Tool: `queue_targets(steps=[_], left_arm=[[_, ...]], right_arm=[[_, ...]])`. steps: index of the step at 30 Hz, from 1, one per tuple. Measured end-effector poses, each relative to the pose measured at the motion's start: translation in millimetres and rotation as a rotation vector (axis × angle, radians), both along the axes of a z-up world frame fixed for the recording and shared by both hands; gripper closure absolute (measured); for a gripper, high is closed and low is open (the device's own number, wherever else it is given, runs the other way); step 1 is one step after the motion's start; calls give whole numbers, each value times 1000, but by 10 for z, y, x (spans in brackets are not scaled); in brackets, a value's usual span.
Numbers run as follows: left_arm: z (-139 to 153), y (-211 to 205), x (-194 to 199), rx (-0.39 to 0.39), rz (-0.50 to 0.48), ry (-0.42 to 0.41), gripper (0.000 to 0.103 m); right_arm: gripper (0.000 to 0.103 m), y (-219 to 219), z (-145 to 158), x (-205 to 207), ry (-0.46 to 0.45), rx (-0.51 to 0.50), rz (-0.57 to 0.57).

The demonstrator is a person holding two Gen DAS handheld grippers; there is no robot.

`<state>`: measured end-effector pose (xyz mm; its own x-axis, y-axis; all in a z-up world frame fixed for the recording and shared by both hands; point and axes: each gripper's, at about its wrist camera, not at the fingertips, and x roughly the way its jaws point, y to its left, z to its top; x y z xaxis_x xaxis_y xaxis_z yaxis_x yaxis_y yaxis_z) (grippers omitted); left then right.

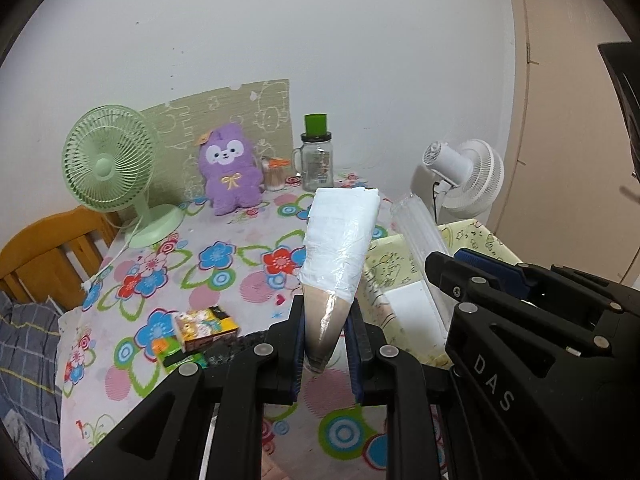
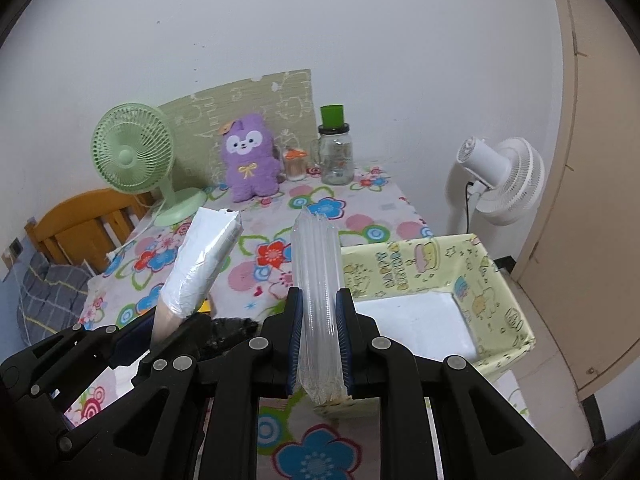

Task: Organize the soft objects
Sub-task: 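Lift and carry the cups and white roll with both tools toward the gift box, then lower both held items into the gift box and open both tools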

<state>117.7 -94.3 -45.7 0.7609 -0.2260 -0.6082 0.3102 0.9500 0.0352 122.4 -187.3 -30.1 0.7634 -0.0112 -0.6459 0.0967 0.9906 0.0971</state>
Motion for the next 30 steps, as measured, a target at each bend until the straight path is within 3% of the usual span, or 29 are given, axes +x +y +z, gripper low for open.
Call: queue_targets(steps=[26,29,30], left_arm=[[-154,-818,405,-3,-105,57,86],[-205,-895,461,1,-118,70,85],[-222,-918,478,2,-122,74,76]], right_arm=[[83,-754,-182,261,56,-15,-98],[83,-828,-245,316,77,-6,-101],[83,-849,-263,332,85,-3,-103]])
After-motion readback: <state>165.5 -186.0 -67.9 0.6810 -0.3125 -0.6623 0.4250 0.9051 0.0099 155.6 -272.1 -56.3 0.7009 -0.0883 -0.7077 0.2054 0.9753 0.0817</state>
